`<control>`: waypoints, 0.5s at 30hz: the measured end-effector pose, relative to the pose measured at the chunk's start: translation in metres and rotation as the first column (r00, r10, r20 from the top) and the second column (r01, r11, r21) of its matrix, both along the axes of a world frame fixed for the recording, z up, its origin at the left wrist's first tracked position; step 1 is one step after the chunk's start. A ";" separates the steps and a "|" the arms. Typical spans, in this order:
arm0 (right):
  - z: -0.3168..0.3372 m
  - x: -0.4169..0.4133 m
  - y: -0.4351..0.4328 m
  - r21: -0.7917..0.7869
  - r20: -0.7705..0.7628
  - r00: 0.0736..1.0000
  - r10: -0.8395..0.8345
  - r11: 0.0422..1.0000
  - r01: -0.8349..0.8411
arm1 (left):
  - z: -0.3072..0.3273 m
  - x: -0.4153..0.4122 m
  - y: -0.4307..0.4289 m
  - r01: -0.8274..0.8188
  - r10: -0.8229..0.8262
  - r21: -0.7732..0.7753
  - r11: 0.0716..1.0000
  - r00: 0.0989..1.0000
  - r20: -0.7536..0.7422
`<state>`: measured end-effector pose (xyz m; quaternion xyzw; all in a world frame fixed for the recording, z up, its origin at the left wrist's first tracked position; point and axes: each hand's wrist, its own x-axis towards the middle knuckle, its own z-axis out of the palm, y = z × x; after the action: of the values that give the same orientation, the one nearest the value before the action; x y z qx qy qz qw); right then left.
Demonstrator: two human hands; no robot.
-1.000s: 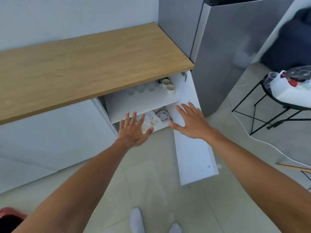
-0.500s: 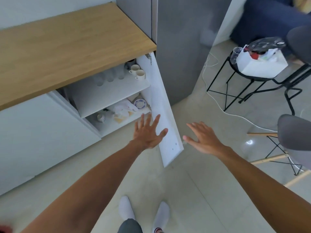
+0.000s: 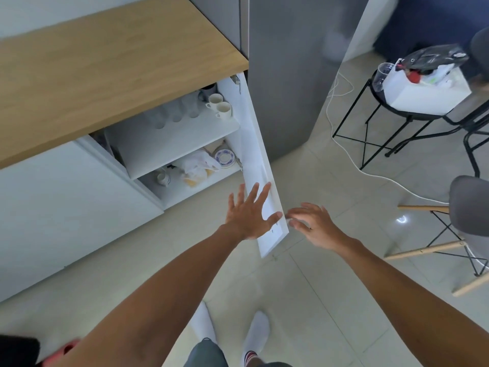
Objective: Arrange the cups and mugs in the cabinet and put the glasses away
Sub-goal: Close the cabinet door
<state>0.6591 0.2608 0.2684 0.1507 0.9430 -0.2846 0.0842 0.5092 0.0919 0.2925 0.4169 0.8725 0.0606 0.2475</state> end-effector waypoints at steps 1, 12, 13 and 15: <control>-0.001 -0.004 -0.002 -0.012 -0.066 0.998 0.015 1.000 -0.016 | 0.000 -0.002 -0.002 0.000 0.000 -0.009 1.000 1.000 0.000; -0.001 -0.048 -0.060 -0.178 -0.075 0.995 0.072 0.980 -0.084 | -0.003 -0.032 -0.060 -0.006 0.006 0.003 1.000 1.000 0.010; -0.001 -0.055 -0.069 -0.176 -0.084 0.993 0.087 0.979 -0.101 | -0.004 -0.038 -0.071 -0.023 0.023 0.001 1.000 1.000 0.006; -0.003 -0.072 -0.089 -0.171 -0.087 0.990 0.115 0.977 -0.128 | -0.007 -0.049 -0.093 -0.073 0.073 -0.007 0.997 0.997 0.004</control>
<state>0.5872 0.1716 0.2654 0.0737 0.9240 -0.3670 0.0782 0.4598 -0.0008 0.2856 0.3839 0.8868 0.0676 0.2484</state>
